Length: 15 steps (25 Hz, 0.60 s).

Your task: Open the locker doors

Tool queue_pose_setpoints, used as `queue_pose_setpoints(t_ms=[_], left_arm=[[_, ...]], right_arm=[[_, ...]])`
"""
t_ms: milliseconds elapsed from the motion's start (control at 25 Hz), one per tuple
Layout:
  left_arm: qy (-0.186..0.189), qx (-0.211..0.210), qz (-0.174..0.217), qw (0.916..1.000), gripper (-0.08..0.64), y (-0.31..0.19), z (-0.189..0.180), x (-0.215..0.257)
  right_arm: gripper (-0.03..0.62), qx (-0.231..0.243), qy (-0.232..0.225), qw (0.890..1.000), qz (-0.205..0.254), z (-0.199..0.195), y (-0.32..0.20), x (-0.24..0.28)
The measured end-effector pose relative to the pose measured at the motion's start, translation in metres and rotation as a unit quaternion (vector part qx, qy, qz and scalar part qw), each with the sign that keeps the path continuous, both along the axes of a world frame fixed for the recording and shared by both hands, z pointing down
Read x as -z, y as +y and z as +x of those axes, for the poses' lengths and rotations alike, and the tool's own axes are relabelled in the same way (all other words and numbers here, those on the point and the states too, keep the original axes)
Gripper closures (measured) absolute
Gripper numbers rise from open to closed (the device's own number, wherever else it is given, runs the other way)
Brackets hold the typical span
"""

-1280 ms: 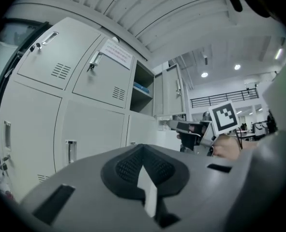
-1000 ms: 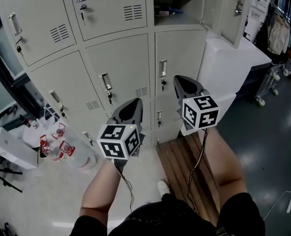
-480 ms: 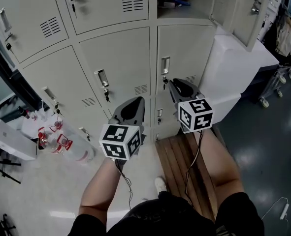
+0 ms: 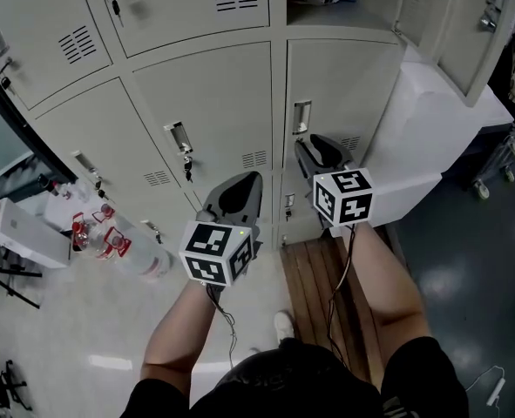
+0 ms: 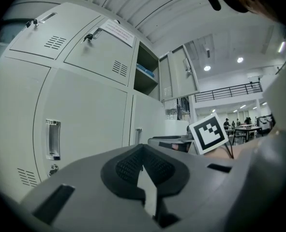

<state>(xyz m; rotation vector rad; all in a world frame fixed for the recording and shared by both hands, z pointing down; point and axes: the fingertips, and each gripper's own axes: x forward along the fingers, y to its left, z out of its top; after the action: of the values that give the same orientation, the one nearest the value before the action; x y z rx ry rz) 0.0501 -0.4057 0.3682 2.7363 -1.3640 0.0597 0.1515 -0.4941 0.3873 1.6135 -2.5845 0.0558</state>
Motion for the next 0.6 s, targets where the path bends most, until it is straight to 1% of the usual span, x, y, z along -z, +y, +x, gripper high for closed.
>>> queue_pose_setpoints(t_ms=[200, 440, 600], left_arm=[[-0.004, 0.009, -0.006, 0.9999, 0.561, -0.011, 0.003, -0.008], [-0.007, 0.017, -0.01, 0.9998, 0.561, -0.02, 0.002, -0.016], [-0.006, 0.025, -0.012, 0.9996, 0.561, -0.024, -0.004, -0.019]], right_arm=[[0.449, -0.001, -0.001, 1.0, -0.005, -0.001, -0.027, -0.01], [0.427, -0.007, -0.003, 1.0, -0.009, -0.006, -0.054, -0.019], [0.407, -0.023, -0.003, 1.0, -0.005, -0.006, -0.068, -0.022]])
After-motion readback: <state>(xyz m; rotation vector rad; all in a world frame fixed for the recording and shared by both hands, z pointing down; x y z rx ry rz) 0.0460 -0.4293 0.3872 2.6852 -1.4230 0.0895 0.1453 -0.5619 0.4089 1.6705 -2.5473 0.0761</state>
